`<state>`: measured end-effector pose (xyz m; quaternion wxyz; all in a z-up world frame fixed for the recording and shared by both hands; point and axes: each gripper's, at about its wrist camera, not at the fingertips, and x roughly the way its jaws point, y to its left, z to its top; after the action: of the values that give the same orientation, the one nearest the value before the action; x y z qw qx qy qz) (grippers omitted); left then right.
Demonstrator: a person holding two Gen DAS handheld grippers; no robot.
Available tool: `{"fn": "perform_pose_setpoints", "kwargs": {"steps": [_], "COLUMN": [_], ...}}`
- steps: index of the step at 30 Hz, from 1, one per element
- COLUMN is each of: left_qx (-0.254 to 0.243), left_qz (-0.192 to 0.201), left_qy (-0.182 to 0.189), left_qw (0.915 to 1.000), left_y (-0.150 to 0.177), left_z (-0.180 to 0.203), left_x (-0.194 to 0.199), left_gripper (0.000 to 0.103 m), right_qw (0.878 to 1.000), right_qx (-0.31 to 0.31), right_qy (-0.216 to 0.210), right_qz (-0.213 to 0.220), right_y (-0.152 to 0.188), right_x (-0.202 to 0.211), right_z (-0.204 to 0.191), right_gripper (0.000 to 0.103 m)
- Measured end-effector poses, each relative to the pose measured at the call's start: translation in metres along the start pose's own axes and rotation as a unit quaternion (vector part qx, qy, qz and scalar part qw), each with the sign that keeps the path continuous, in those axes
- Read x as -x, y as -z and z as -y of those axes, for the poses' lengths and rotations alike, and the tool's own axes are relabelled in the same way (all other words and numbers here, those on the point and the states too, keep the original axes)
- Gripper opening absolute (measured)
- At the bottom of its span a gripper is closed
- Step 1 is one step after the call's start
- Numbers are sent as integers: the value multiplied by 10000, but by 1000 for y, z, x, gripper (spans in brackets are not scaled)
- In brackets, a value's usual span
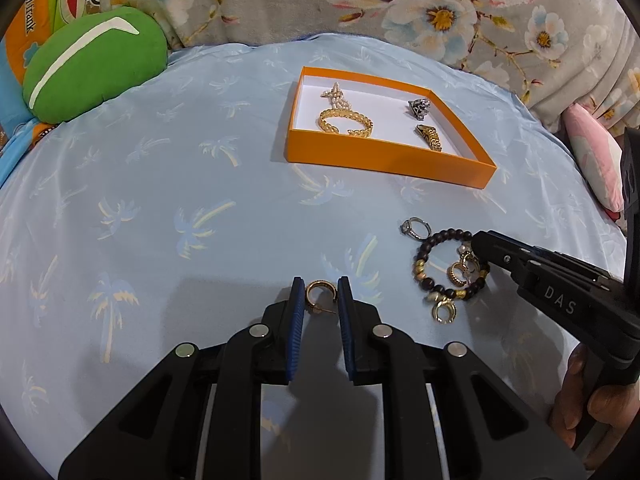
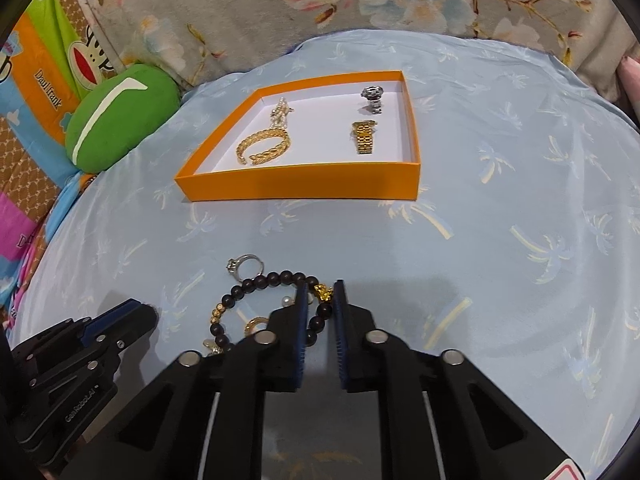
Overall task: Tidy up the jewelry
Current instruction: 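Grasp the black bead bracelet with the right tool while the left tool holds the earring, then carry the earring with left while right carries the bead bracelet over the box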
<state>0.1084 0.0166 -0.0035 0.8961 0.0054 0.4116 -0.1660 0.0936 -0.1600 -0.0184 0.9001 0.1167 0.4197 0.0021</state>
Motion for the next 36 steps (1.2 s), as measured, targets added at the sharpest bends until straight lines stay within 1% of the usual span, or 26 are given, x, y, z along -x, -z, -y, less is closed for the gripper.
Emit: {"fn": "perform_pose_setpoints", "kwargs": {"steps": [4,10,14,18,22,26,30,32,36], "left_qx": [0,1,6,-8,-41,-30,60,61,-79], "left_qz": [0,0,4,29,88,166,174,185,270], "left_qy": [-1,-2,3,9,-34,-30,129,184,172], "left_qw": [10000,10000,10000,10000,9999,9999,9997,9996,9995], "left_y": [0,0,0,1,0,-3,-10,-17,-35], "left_z": [0,0,0,2,3,3,0,0,5], "left_x": [0,0,0,1,4,10,15,17,18], "left_gripper": [16,16,16,16,16,16,16,16,16], "right_qw": [10000,9994,9981,9965,9951,9949,9950,9947,9940], "right_qx": [-74,-191,-218,-256,-226,-120,16,83,158], "right_qy": [-33,-120,-305,-567,-695,-651,-520,-428,-312], "right_qz": [40,280,479,560,661,761,857,934,1039], "right_y": [1,3,0,-4,-10,-19,-33,-44,-75], "right_x": [3,15,27,36,46,53,58,60,55], "right_z": [3,7,7,4,-1,-5,-6,-4,0], "right_gripper": [6,6,6,6,6,6,6,6,6]}}
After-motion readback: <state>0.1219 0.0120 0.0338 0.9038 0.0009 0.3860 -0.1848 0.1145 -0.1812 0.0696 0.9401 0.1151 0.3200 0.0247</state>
